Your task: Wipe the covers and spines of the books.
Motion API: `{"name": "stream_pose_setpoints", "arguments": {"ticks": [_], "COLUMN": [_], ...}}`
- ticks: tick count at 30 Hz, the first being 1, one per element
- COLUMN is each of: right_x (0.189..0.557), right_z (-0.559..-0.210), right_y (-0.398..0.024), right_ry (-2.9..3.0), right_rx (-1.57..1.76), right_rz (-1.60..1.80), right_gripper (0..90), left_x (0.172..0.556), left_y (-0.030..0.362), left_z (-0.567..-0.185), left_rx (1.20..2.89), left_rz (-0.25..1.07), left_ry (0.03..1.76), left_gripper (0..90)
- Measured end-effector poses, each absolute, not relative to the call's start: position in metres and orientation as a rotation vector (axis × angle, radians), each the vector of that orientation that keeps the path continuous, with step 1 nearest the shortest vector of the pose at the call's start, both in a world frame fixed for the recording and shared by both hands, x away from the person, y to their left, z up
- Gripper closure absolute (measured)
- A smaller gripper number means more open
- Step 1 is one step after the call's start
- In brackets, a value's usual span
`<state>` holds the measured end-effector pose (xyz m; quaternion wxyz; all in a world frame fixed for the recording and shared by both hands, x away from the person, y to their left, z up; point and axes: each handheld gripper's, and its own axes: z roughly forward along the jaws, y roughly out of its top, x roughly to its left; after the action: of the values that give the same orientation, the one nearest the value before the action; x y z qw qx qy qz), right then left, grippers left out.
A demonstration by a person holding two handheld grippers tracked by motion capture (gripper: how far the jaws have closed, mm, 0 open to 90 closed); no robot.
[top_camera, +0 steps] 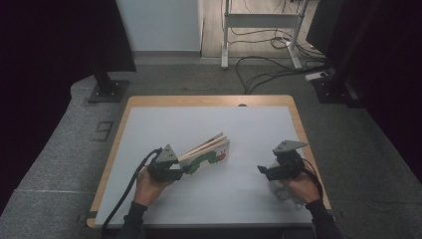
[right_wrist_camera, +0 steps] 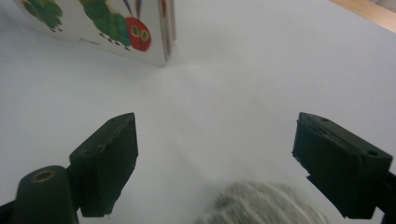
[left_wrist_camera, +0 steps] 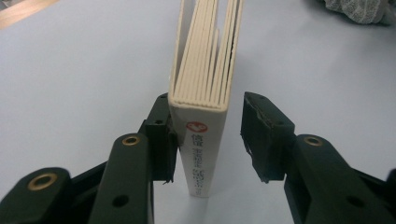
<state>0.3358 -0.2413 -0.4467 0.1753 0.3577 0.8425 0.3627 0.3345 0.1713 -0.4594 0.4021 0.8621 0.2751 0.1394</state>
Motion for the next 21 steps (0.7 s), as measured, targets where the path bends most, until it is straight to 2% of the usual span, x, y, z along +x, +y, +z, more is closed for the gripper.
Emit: {"name": "stream_pose_setpoints", "arguments": {"ticks": [8, 17, 20, 21], "right_x": [0.327, 0.323, 0.323, 0.323], "right_z": [-0.455, -0.481, -0.492, -0.495], "right_y": [-0.269, -0.294, -0.299, -0.300], "right_ry": [2.342, 2.346, 2.361, 2.368], "right_rx": [1.095, 1.203, 1.230, 1.236], "right_rz": [0.953, 0.879, 0.862, 0.856], "right_gripper": [12.4, 9.3, 10.2, 13.2], "left_x": [0.336, 0.337, 0.336, 0.336], "left_y": [0.172, 0.173, 0.172, 0.173], "left_z": [-0.460, -0.460, -0.460, -0.460], "left_rx": [2.183, 2.180, 2.181, 2.183], "left_rz": [0.361, 0.374, 0.377, 0.378], "left_ry": [0.704, 0.715, 0.719, 0.719], "left_gripper": [53.7, 47.9, 45.8, 45.2]}}
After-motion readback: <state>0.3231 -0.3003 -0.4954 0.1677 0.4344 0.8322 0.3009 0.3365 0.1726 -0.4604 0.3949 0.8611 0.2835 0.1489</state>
